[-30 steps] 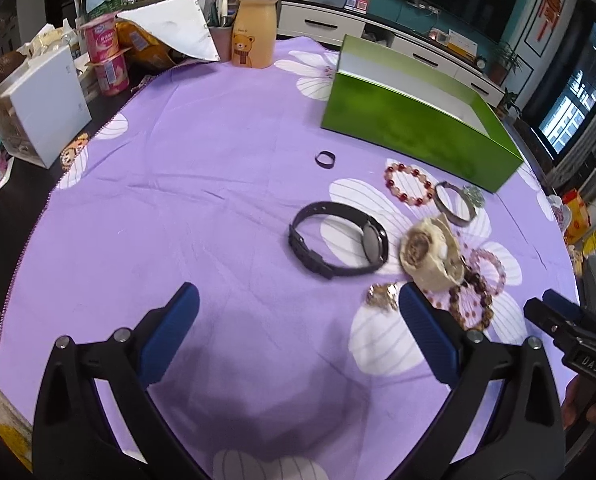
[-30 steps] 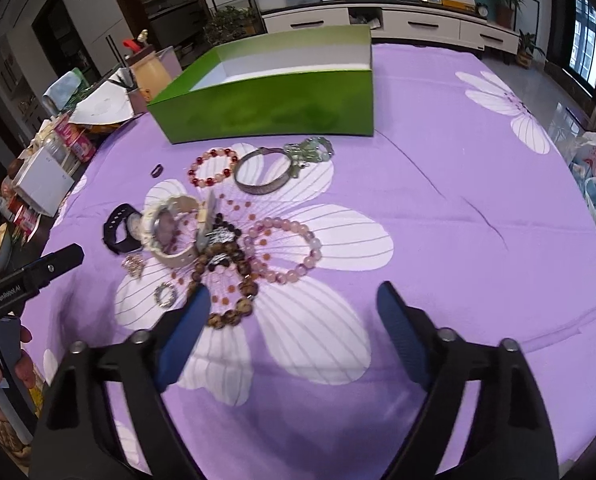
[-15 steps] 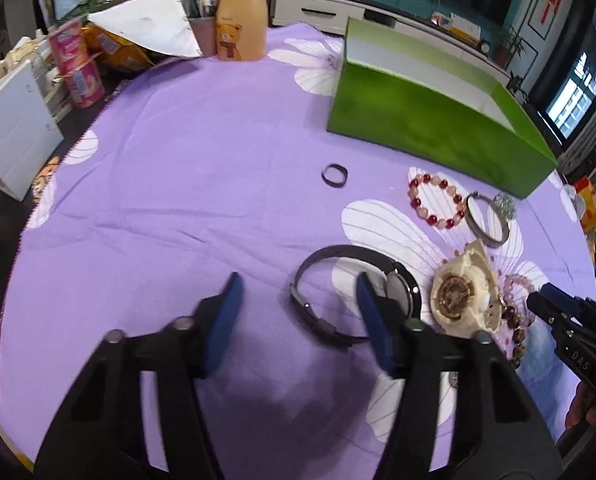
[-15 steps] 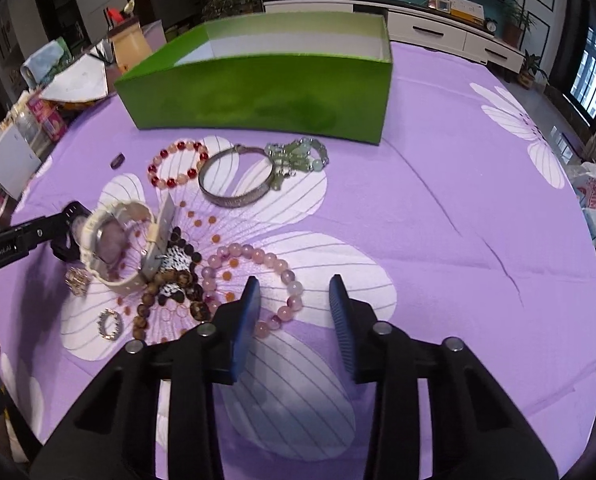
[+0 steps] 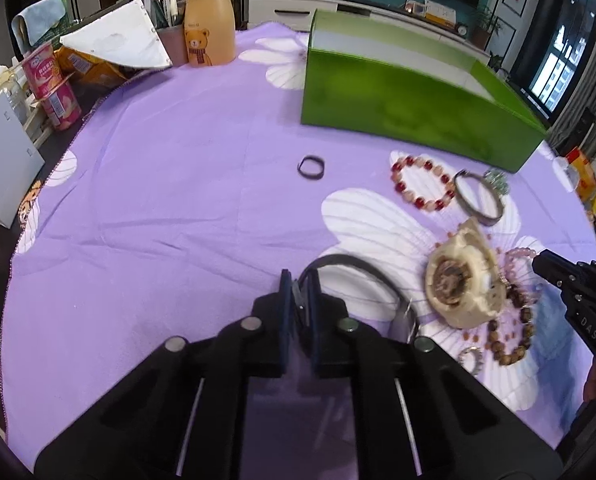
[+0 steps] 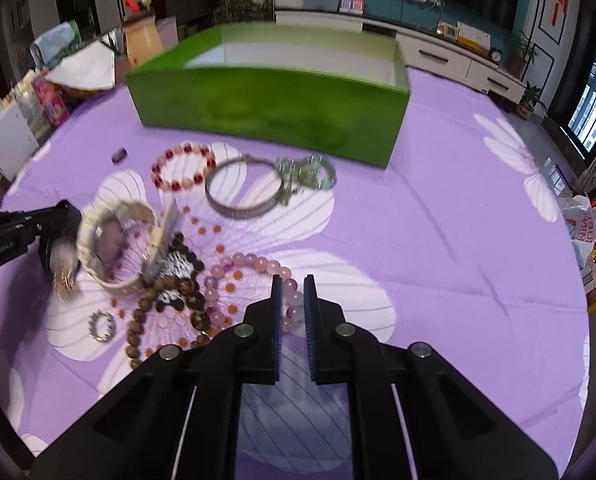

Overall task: Organize jewelry
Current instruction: 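Grasp the black watch with the left gripper while the right grasps a pink bead bracelet, then carry both items into the green box and open both grippers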

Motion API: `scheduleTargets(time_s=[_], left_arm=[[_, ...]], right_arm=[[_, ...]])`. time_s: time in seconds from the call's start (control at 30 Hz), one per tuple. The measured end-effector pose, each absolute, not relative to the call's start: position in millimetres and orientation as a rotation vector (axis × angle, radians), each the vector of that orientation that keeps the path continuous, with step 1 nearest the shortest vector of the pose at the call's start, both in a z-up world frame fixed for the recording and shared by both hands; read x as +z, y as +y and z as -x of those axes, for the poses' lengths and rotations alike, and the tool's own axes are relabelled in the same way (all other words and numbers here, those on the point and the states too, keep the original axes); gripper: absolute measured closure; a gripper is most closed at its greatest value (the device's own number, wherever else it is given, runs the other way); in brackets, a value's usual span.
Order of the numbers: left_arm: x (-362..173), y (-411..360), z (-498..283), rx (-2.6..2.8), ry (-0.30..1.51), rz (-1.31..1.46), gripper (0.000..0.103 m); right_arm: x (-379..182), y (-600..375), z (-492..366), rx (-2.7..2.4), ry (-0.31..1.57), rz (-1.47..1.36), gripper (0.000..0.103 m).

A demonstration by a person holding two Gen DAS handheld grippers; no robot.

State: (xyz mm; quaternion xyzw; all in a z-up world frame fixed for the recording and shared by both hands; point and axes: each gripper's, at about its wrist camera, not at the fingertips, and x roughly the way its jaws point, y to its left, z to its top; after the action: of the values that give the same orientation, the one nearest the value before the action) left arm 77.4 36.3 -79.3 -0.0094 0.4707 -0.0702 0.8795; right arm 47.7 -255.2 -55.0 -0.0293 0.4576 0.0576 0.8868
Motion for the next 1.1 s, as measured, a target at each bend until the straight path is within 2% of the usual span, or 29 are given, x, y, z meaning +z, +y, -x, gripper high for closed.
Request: scheduleTargets(time_s=[0.07,0.57,0.8,1.1], left_arm=[[-70.3,34.6,-75.1,-0.155,0.952,0.015,0.096],[-11.1,15.5,-75.1,-0.211,0.839,-0.003,0.096],[19.1,-0.3,-124.3,-0.220,0.794,0.012,0.096],[29.0,-16.6,-214.8,-0.183,0.789,0.063,0.096]], right_arm=[[-41.7,-256.4,-44.6,0.127,0.917,0.060,0.096],[36.6,-265.5,-44.4,0.131,0.726,0.090,0.096],[67.7,-272.0,-84.9,0.128,0.643,0.080,0.096],[65.3,-260.3,-154.8,0.150,0.646,0.076,0.096]])
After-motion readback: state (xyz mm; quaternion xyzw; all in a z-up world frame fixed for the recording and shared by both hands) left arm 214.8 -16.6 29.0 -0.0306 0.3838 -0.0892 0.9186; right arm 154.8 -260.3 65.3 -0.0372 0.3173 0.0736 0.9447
